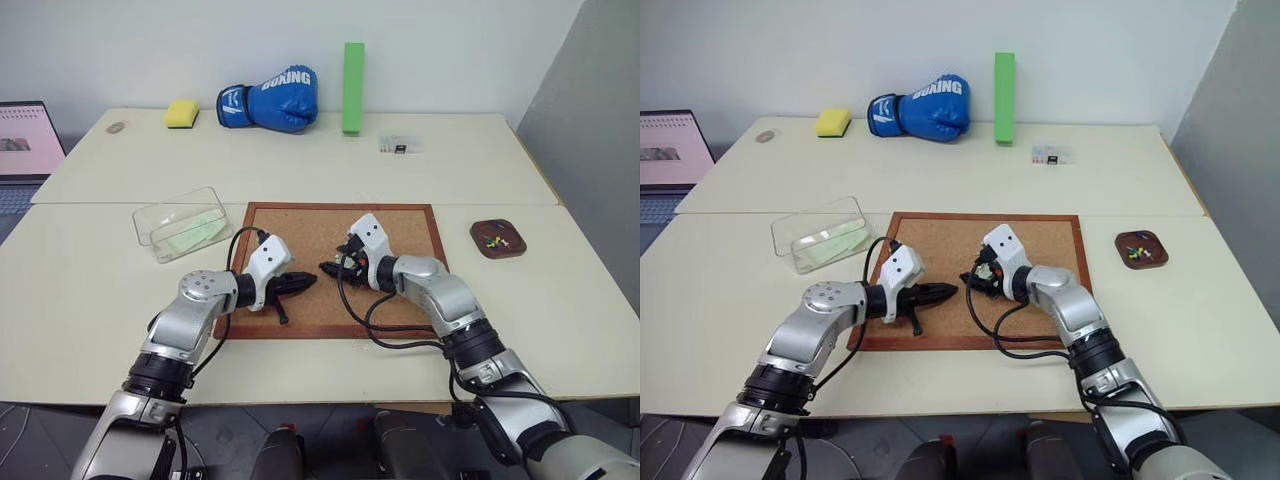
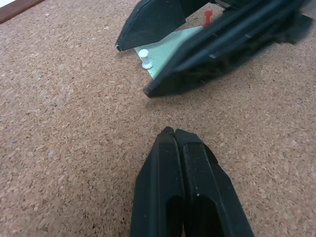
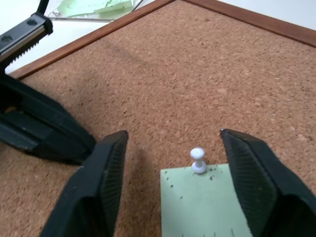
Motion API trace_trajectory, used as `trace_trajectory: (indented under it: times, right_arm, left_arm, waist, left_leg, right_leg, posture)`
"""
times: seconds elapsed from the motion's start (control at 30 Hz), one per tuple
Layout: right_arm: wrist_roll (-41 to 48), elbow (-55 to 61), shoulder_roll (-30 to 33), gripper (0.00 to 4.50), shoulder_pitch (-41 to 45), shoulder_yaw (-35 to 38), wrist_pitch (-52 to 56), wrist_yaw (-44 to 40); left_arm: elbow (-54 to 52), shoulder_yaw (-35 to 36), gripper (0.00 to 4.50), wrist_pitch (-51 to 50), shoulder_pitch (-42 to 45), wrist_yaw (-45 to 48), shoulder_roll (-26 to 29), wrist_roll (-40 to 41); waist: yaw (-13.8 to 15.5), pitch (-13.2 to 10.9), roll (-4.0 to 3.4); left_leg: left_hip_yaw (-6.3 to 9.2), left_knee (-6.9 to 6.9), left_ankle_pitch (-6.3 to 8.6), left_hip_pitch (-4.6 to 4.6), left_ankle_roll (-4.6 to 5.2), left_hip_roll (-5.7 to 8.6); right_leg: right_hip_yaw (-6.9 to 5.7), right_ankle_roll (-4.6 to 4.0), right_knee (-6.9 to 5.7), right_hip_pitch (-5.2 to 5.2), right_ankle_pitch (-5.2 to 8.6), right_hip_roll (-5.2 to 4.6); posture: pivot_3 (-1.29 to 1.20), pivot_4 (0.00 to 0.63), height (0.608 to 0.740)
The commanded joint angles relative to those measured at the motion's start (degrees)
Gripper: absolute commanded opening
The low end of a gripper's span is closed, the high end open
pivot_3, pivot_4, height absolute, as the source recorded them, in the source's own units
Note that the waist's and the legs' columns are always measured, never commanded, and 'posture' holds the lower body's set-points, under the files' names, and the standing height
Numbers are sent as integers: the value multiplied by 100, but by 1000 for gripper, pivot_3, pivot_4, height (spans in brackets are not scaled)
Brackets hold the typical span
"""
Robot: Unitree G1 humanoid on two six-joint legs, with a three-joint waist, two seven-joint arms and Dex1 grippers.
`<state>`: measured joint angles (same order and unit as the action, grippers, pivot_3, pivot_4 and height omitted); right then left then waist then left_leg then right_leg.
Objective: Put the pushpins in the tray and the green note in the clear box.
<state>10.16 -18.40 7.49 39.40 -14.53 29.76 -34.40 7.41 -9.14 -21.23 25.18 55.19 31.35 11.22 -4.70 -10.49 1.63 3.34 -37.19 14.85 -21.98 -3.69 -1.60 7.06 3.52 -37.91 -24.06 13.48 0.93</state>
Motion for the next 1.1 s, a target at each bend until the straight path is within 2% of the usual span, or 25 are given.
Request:
trace_trajectory:
  times: [0.03,0.37,0.6,1.1]
  right_arm:
    - [-16,22,-83,2019,182,127,-108,4]
    - [-184,-27,-81,74,203,87,-160,-18]
    - [-59,409,-65,16,204,311,-18,34]
    - [356,1977,-2,16,-13,892,967,544]
  left_arm:
    - [-154,-94,0,-87,-63,125,35,3]
    - [-88,-106,0,-78,18,134,75,-100]
    - [80,-217,0,58,35,0,82,-372]
    - [174,-173,0,116,52,38,30,-377]
  waist:
    - [-6,0,0]
    - [-11,0,0]
    - [-13,0,0]
    - [-15,-1,-2]
  left_leg:
    - [1,1,0,0,0,0]
    - [1,3,0,1,0,0]
    - [1,3,0,1,0,0]
    - [2,1,0,2,0,0]
  right_leg:
    - [0,0,1,0,0,0]
    - [-1,-1,0,-1,1,0]
    - [0,-1,0,-1,1,0]
    - [0,-1,-3,-2,1,0]
  posture:
    - [0,150,740]
    - [0,150,740]
    - [0,150,740]
    - [0,150,740]
